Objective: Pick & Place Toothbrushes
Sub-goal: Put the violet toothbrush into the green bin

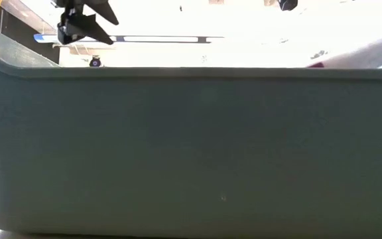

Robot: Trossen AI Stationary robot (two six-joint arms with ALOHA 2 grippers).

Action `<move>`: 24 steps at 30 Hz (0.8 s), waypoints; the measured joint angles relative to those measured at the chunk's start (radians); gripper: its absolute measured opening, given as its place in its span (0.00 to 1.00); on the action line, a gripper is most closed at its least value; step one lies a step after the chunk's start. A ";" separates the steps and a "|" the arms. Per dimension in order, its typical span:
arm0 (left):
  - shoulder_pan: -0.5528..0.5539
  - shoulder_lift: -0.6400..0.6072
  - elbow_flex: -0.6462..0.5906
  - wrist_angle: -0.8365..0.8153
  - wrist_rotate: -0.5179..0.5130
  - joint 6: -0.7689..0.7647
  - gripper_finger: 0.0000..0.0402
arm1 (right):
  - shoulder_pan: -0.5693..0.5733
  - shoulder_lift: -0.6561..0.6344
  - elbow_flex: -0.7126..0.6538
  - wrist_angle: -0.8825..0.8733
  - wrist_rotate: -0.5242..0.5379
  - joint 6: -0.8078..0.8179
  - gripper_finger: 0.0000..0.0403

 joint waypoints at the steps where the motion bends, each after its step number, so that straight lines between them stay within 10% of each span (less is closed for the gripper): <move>1: 0.000 0.000 0.000 -0.019 0.009 0.001 0.49 | 0.000 0.006 0.000 0.012 0.003 0.020 0.01; 15: 0.000 0.000 0.000 -0.184 0.048 0.031 0.47 | 0.050 0.176 0.000 0.198 0.001 0.079 0.01; 24: 0.000 0.011 -0.001 -0.178 0.048 0.007 0.25 | 0.047 0.206 0.000 0.205 0.003 0.071 0.01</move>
